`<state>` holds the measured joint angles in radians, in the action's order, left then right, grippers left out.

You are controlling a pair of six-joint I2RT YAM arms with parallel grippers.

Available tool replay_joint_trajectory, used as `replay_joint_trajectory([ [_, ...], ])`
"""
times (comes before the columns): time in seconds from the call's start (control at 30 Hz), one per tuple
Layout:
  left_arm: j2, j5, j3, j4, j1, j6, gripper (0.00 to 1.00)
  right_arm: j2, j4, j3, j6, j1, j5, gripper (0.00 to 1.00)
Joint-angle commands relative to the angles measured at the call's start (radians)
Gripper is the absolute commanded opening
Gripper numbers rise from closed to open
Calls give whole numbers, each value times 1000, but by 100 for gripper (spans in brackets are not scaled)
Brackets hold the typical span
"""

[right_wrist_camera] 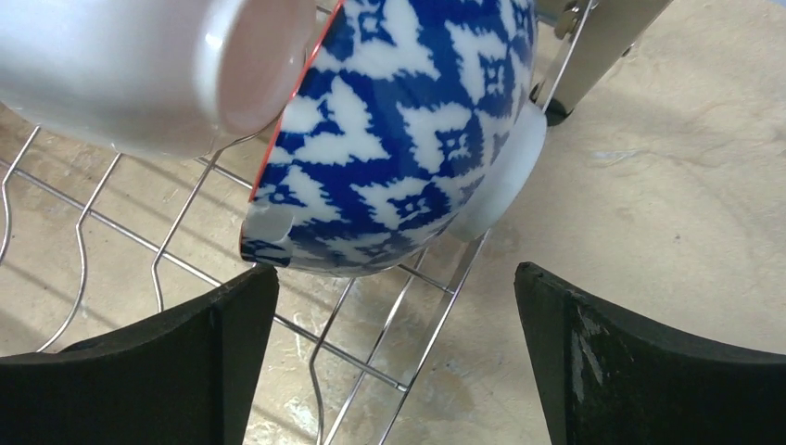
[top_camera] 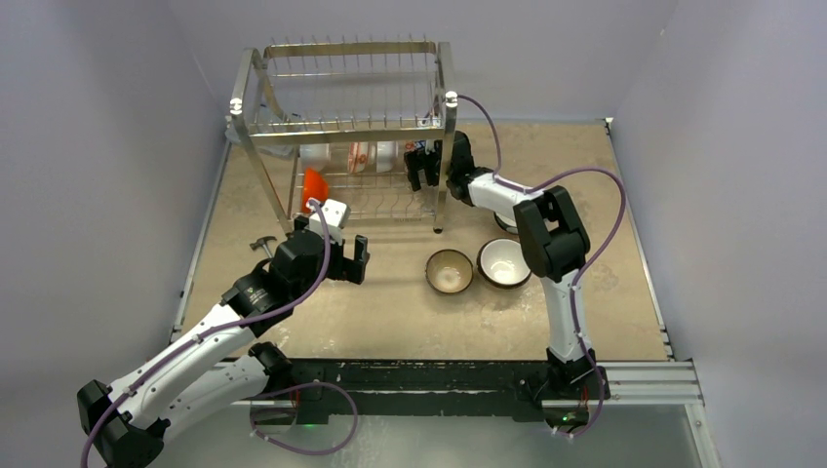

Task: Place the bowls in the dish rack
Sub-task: Place the bowl in the dish rack.

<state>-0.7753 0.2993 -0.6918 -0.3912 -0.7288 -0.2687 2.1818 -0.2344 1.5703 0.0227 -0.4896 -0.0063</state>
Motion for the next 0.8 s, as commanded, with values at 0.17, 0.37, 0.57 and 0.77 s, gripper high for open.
replay_joint_trajectory([
  [0.17, 5, -6, -1, 20, 1, 8, 98, -127, -34, -56, 76, -9, -98, 99],
  [0.37, 11, -3, -1, 18, 1, 8, 98, -199, -45, -118, 139, 15, -99, 99],
  [0.57, 21, 0, -2, 17, 1, 9, 98, -277, -67, -223, 201, 58, -132, 99],
  [0.77, 32, 17, -3, 16, 1, 7, 99, -339, -106, -353, 293, 159, -254, 99],
])
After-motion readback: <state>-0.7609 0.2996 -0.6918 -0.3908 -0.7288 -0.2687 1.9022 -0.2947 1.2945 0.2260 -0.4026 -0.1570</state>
